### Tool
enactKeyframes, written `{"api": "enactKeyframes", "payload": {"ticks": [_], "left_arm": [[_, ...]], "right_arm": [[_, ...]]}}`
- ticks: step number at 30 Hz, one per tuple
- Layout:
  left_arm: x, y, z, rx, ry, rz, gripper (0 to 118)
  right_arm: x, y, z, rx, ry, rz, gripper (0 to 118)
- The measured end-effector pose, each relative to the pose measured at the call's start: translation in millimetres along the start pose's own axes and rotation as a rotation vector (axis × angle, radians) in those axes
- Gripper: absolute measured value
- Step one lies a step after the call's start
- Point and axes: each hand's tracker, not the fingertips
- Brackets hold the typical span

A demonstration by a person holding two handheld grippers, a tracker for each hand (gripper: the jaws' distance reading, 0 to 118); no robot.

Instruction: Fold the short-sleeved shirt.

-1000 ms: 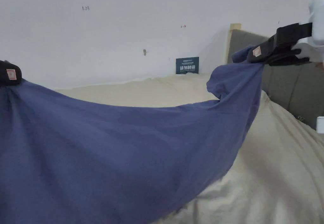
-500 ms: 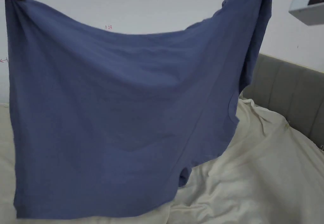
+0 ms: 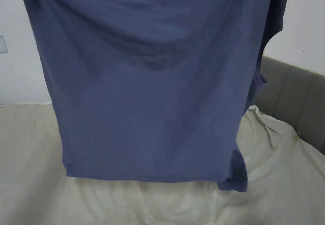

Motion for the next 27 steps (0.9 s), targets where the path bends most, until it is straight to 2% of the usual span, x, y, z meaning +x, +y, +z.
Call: {"api": "enactKeyframes", "payload": {"ticks": [3,7,14,17,21,24,27], "left_arm": [[-4.8,-18.8,-3.1,0.020,0.015,0.001,7],[-15.5,-41.4,5.4,-0.002,0.031,0.042,7],[-28.7,-79.9,54.1,-0.074,0.000,0.072,7],[-28.7,-94.8,83.4,-0.094,0.016,0.066,7],[-27.4,-107.1,138.8,-0.096,-0.013,0.063,7],[-26.9,-116.5,176.0,-0.184,-0.041,0.109,7],[-26.4,-132.7,206.9,-0.266,-0.004,0.035,7]], "right_arm": [[-1.2,-16.7,-3.1,0.000,-0.056,0.075,0],[1.8,-44.5,1.7,-0.016,-0.055,0.077,0],[-2.5,-89.6,30.5,-0.159,0.025,0.151,0],[-7.0,-111.6,57.5,-0.212,0.044,0.193,0],[-2.6,-133.6,112.2,-0.224,0.099,0.201,0],[3.7,-148.7,156.1,-0.263,0.151,0.189,0],[13.5,-168.0,191.3,-0.282,0.174,0.187,0]]}}
